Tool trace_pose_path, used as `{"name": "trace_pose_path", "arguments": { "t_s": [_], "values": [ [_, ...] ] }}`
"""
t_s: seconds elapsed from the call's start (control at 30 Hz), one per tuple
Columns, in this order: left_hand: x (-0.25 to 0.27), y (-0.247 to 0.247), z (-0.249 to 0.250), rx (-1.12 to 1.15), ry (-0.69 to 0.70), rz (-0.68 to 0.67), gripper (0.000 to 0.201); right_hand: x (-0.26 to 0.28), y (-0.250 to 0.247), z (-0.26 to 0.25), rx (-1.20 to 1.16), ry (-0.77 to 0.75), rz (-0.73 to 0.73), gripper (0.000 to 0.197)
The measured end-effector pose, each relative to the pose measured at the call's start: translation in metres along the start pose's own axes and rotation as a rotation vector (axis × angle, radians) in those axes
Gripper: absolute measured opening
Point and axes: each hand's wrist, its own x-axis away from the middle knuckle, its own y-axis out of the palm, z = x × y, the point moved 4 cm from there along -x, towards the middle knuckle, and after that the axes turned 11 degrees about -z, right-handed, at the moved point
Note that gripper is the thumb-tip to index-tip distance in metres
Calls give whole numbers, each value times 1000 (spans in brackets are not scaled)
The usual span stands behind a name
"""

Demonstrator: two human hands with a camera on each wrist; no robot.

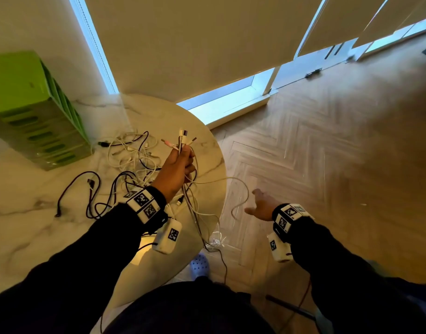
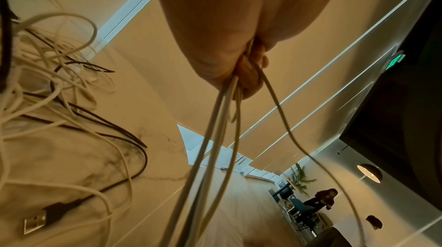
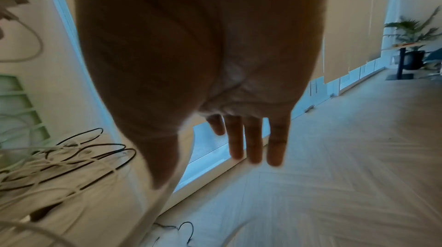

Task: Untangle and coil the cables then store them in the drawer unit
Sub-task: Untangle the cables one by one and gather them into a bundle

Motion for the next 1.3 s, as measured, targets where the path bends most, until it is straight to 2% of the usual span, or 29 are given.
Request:
{"name": "trace_pose_path", "arguments": {
  "t_s": [0.03,0.07,0.1,0.17,0.23,0.3,0.33,0.43,0.5,0.57,0.63,0.67,0.77,0.8,0.83,0.9,0.97,1.03,1.1,1.13,1.23,1.3],
  "values": [
    [1,1,0,16,0,-18,30,2,1,-8,-26,-48,16,103],
    [3,2,-1,22,-1,-30,30,5,0,-20,-60,-147,59,123],
    [5,3,-2,17,0,-38,30,12,-3,-35,-93,-267,99,133],
    [7,3,-4,-17,-5,-43,29,26,-12,-66,-185,-490,88,136],
    [7,2,-7,-56,-12,-35,29,37,-17,-97,-276,-621,-41,118],
    [7,2,-8,-79,-9,-29,29,45,-19,-122,-264,-659,-141,85],
    [6,2,-8,-82,-2,-29,30,48,-21,-132,-225,-666,-145,68],
    [4,-3,-7,-115,16,7,32,55,-26,-148,-172,-691,-26,26],
    [1,-17,-7,-147,37,91,35,57,-31,-144,-177,-717,101,27],
    [-2,-34,-7,-107,50,190,34,50,-41,-123,-176,-631,243,32],
    [-3,-45,-7,9,54,248,31,38,-50,-92,-123,-467,283,31],
    [-2,-48,-6,76,60,249,31,31,-50,-76,-54,-370,227,30],
    [2,-47,-2,214,84,181,32,21,-36,-36,205,-19,-78,33],
    [3,-45,-1,224,90,165,31,24,-33,-30,270,80,-151,39],
    [5,-44,0,219,95,160,30,28,-31,-27,317,151,-203,53],
    [8,-38,2,207,106,144,27,31,-33,-33,276,156,-226,95],
    [9,-32,3,217,114,115,27,32,-40,-59,195,-32,-180,130],
    [10,-26,5,195,102,76,27,36,-44,-96,96,-299,-135,139],
    [13,-20,12,151,100,27,25,43,-45,-134,20,-485,-127,129],
    [16,-17,17,128,110,10,26,46,-44,-150,-10,-534,-158,116],
    [25,-22,32,62,132,-18,27,42,-28,-184,-21,-598,-305,58],
    [26,-34,37,27,126,-36,27,32,-14,-187,0,-599,-372,50]
  ]
}}
